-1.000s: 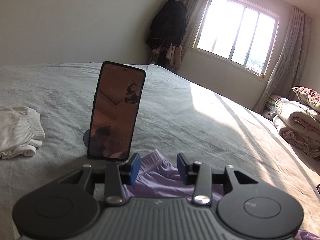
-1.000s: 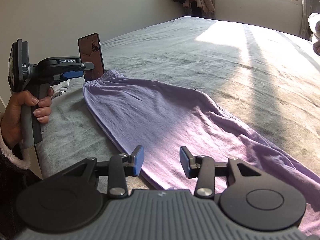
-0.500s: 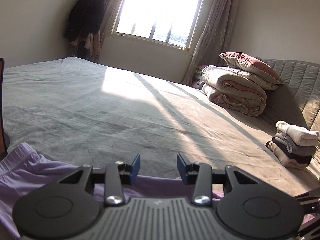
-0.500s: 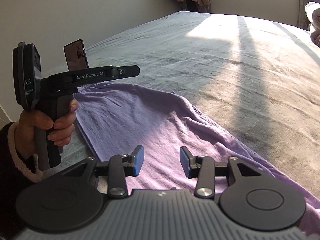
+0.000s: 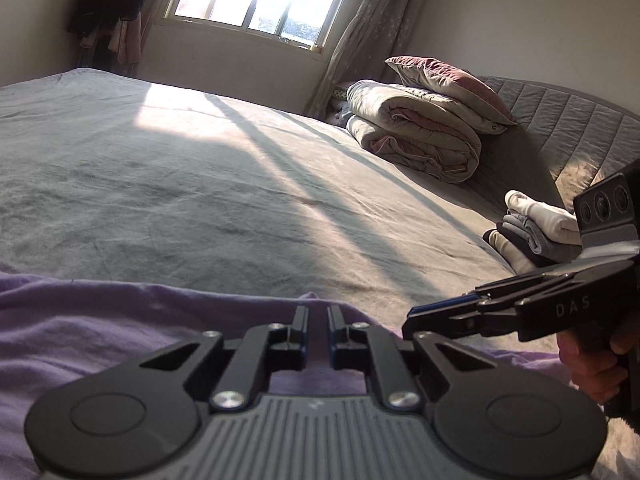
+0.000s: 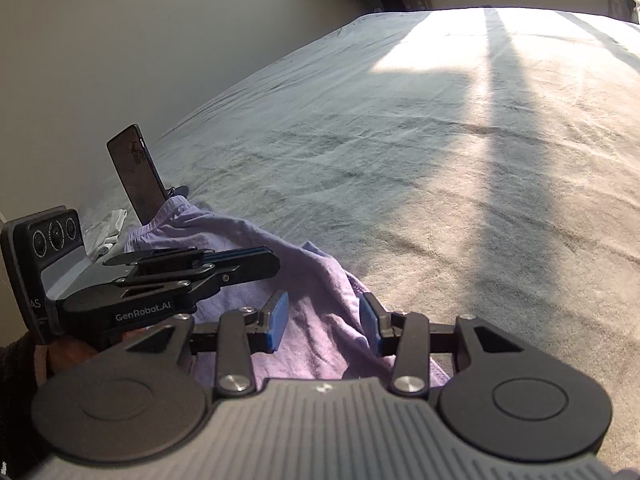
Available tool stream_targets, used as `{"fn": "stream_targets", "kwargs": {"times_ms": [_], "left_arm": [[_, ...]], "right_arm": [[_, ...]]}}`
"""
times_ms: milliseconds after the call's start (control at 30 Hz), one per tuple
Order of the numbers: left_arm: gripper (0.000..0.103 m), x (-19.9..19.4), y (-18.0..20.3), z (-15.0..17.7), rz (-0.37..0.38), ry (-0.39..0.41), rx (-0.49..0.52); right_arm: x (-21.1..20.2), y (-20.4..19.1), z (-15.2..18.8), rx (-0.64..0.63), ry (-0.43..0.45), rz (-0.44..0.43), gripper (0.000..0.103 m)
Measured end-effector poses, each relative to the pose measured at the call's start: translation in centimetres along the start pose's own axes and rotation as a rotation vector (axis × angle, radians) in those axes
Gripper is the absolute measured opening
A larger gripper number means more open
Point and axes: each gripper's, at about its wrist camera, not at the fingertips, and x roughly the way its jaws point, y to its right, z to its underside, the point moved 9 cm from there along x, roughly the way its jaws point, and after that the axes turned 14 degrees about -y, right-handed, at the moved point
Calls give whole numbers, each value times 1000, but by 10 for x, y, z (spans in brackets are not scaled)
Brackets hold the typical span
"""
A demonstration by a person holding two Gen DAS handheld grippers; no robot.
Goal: Fold clothes
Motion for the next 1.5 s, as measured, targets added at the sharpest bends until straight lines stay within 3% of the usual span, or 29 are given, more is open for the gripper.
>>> {"fn": "stream_targets", "kwargs": {"times_ms": [133,267,367,667,733,833,867,1000,1033,1067,1267,1400,1500], "left_arm": [[6,12,-8,7,46,-71,-53],[6,14,-16,8,103,-86,-123],[6,14,-22,9,148,-95,-183],[14,5,-38,2,300,-41,-372],[14,9,-40,4,263,-55,-382],[2,16,-42,8,180,-94,-366],[2,17,-42,8,173,-97,-359],[3,18,-42,8,164,-101,-349],[4,18,-42,8,163,-102,-346],[4,17,-42,8,161,-103,-341],[4,10,-39,10,157,-123,-269],[4,5,-38,12,158,-130,-224],[4,3,-39,16,147,-148,-189]], "right_arm": [[16,0,-6,-25,-19,18,42],[24,-4,-6,-59,-25,30,12],[26,-9,-3,-100,-42,39,6],[35,-28,5,-173,-111,45,4],[37,-32,7,-187,-125,46,4],[39,-35,6,-190,-136,38,5],[39,-35,5,-184,-138,34,11],[38,-20,-4,-56,-130,-22,24],[38,-15,-6,-8,-129,-54,45],[39,-12,-8,32,-124,-92,55],[51,2,-23,320,-103,-314,55],[64,1,-31,439,-95,-412,54],[69,2,-39,480,-86,-415,30]]}}
